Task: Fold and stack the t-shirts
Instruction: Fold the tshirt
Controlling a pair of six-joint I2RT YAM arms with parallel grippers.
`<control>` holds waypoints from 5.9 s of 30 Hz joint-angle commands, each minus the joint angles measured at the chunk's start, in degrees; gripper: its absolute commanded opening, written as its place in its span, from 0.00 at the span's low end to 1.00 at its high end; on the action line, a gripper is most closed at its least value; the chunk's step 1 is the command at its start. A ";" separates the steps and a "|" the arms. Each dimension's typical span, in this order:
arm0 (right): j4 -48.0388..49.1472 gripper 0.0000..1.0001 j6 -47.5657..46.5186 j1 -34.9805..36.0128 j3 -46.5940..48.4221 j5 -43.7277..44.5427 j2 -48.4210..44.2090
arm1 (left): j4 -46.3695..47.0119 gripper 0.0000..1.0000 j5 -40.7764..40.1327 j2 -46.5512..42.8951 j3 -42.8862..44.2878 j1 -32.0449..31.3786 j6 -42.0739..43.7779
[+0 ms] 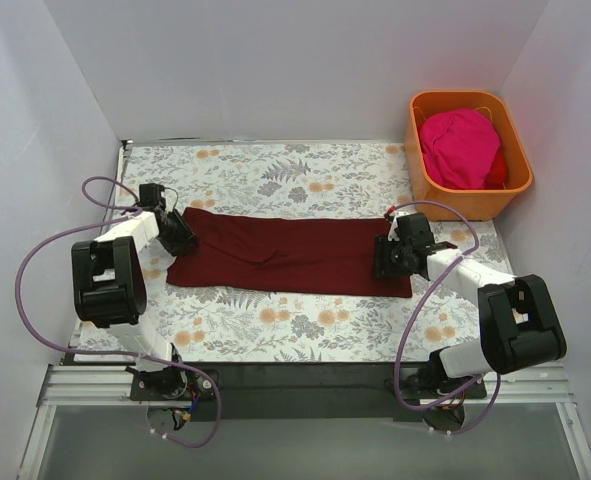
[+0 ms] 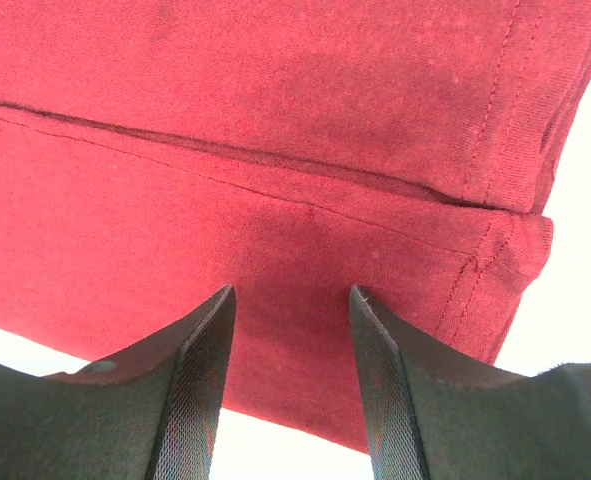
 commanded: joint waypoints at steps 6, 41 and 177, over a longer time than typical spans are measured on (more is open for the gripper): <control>-10.47 0.57 1.61 -0.56 -3.01 0.02 1.84 | -3.12 0.23 -12.92 3.82 0.96 -0.35 -2.08; -18.30 0.48 -1.55 26.49 8.32 1.49 0.34 | -10.16 0.47 -15.48 1.63 16.09 -14.50 -11.83; 18.08 0.36 19.28 3.48 51.29 -14.93 45.52 | -10.77 0.40 14.84 -7.69 -9.67 -52.56 -12.54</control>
